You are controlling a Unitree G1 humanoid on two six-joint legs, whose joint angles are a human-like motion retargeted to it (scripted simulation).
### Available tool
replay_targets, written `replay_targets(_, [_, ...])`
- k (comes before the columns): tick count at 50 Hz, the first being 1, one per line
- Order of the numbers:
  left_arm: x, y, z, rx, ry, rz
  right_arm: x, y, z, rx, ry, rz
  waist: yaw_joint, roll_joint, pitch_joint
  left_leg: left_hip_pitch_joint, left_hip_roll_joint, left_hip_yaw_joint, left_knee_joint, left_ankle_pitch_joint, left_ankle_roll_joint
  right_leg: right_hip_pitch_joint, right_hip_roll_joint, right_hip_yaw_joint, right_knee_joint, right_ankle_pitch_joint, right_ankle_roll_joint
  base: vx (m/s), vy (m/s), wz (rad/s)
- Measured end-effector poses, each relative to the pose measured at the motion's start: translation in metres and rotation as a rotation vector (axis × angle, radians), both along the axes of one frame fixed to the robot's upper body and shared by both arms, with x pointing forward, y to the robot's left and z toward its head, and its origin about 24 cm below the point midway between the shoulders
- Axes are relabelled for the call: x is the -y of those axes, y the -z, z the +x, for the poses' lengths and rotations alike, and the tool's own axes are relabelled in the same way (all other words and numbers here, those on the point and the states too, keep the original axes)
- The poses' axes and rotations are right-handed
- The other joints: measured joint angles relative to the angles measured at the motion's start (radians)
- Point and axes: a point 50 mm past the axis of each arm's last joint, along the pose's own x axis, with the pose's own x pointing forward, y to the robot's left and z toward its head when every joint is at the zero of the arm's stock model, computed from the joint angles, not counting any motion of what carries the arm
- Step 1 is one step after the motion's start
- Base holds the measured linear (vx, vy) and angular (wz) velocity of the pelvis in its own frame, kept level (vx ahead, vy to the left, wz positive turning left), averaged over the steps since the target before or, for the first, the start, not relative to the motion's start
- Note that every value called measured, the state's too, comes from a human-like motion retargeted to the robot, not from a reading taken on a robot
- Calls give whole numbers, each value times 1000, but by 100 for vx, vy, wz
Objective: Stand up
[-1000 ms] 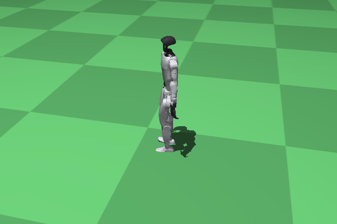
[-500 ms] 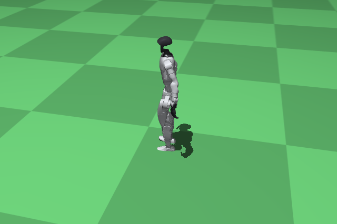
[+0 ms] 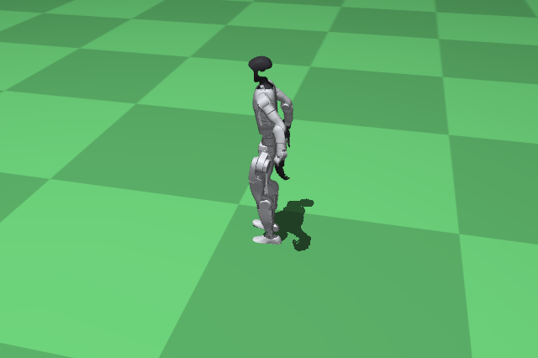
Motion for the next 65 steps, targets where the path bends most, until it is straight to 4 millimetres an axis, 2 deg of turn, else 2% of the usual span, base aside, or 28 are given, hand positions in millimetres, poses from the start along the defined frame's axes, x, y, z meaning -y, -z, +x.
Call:
replay_targets(5, [7, 1, -3, -6, -115, -22, -7, 2, -4, 27, 153, 30, -11, -6, 7, 0, 2, -2, 5, 1, -9, 0, 6, 17, -15, 13, -6, 0, -8, -12])
replay_targets(18, [6, 3, -1, 115, -331, 105, -11, 1, -2, 130, 348, -93, -31, -8, 33, 0, 22, 3, 34, 0, -54, -2, 1, 43, -34, 39, -5, 0, -4, -3])
replay_targets(26, [2, 0, 10, 242, -336, 191, -12, -3, 4, 175, 318, -70, -39, -1, 44, -9, 45, 24, 55, 11, -99, -8, -11, 31, -37, 44, -1, -3, -2, 7])
replay_targets(33, [3, 1, 17, 311, -332, 250, -2, -5, 19, 228, 235, -289, -39, -2, 59, -33, 61, 42, 104, 14, -142, -10, -19, 12, -44, 49, -5, -4, -1, 14])
replay_targets(40, [3, 2, 18, 346, -318, 309, -4, -3, 17, 230, 273, -382, -39, -13, 70, -68, 78, 44, 177, 35, -206, -8, -41, -10, -44, 47, -1, -2, -3, 15])
replay_targets(45, [-3, -1, 18, 325, -284, 260, -1, -3, 17, 224, 286, -435, -40, -18, 73, -89, 92, 30, 223, 53, -248, -5, -55, -27, -44, 46, 2, -3, -3, 20])
replay_targets(50, [-10, -7, 22, 306, -235, 193, 8, -6, 17, 221, 251, -500, -43, -17, 65, -96, 83, 14, 214, 74, -252, -16, -94, -43, -41, 45, 28, -4, 8, 20])
replay_targets(54, [-14, -12, 29, 293, -184, 142, 11, -7, 13, 199, 256, -511, -41, 15, 50, -63, 117, -12, 157, 84, -252, -18, -75, -63, -37, 38, 30, -1, 3, 12])
replay_targets(58, [-14, -16, 33, 262, -137, 61, 9, -8, 4, 179, 329, -447, -21, 44, 40, -28, 161, -21, 105, 75, -247, -1, -41, -69, -41, 26, 20, 1, -3, -1])
replay_targets(62, [-10, -18, 32, 204, -154, -36, 8, -10, -1, 197, 431, -356, -11, 60, 32, -2, 177, -12, 50, 91, -234, 16, -42, -86, -40, 5, 23, 0, 1, 9])
replay_targets(65, [-10, -20, 33, 168, -168, -97, 9, -14, -2, 230, 472, -285, 5, 66, 26, 5, 190, -2, 24, 116, -247, 31, -50, -93, -35, -20, 28, 0, 0, 0])
